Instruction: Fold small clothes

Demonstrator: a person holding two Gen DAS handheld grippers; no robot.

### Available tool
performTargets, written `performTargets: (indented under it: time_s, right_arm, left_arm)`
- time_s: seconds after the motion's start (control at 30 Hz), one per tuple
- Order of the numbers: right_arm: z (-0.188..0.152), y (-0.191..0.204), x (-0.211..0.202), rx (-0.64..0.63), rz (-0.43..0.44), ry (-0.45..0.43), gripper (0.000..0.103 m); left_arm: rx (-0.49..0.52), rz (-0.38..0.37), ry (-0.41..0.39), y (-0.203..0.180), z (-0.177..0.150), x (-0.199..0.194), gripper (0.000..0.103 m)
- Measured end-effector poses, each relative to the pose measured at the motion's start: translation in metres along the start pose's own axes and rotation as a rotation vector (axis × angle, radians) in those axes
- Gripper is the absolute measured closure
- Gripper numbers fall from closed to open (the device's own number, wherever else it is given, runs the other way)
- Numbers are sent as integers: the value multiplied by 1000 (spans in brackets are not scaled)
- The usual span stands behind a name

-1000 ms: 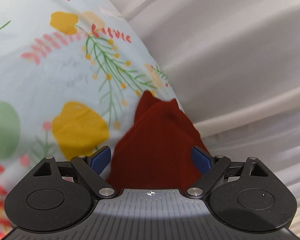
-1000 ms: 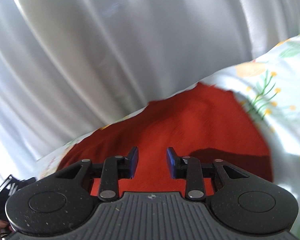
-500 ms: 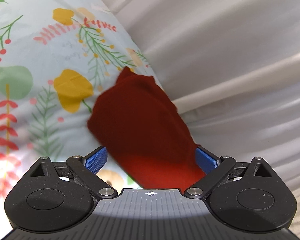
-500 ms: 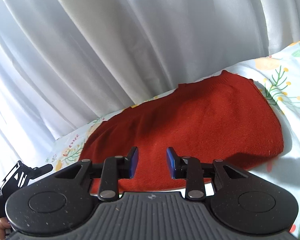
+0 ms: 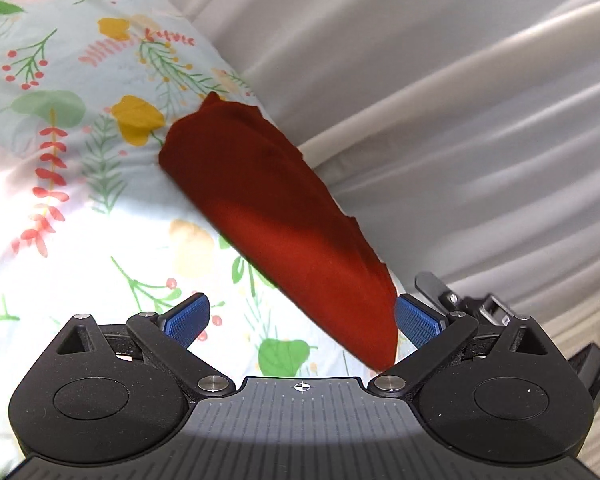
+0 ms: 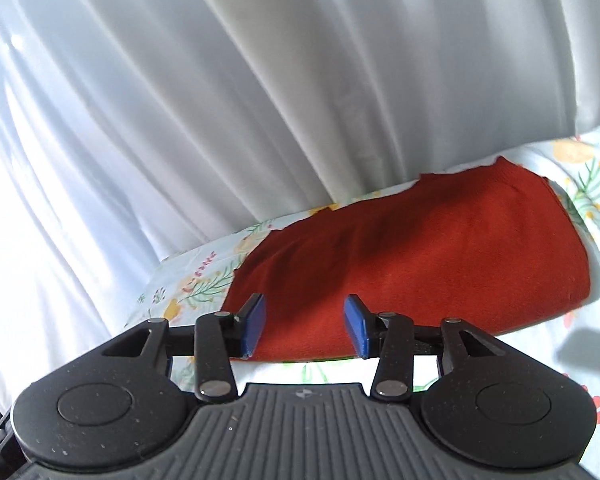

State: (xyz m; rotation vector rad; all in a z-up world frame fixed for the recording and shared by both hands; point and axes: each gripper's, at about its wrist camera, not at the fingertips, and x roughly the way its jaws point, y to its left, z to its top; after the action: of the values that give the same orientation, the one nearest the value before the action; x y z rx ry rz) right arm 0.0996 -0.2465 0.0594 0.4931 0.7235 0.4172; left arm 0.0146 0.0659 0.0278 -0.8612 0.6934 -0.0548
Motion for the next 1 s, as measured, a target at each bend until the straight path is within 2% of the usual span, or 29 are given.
performTargets:
  time_s: [0.1,0.17,0.47,0.63,0.77,0.93,1.0]
  right_arm:
    - [-4,13,-11,-16,0,-16,53]
    - [-7,19,-21,-16,-2,-32,46]
    - [-11,49,-68,-44,-73,-133,40]
    - [-14,68,-79,-29,-90,-167,40]
    - [-18,75,-77,-43,-87,-184,40]
    - [-23,62,-63,-47,-106,-163,40]
    - [-20,53,-52,-45,-109,-148,47]
  left_arm:
    - [44,-31,12,-10,-8,-6,1]
    - [48,-49,17,-13,-10,-10,1]
    - [97,-146,7,-10,-1,-46,1]
    - [95,-162,7,0,7,-55,1]
    - [65,-145,18,10,11,-48,1]
    - [4,-136,56,21,14,-21,1]
    - [-29,-125,61,26,17,-3,1]
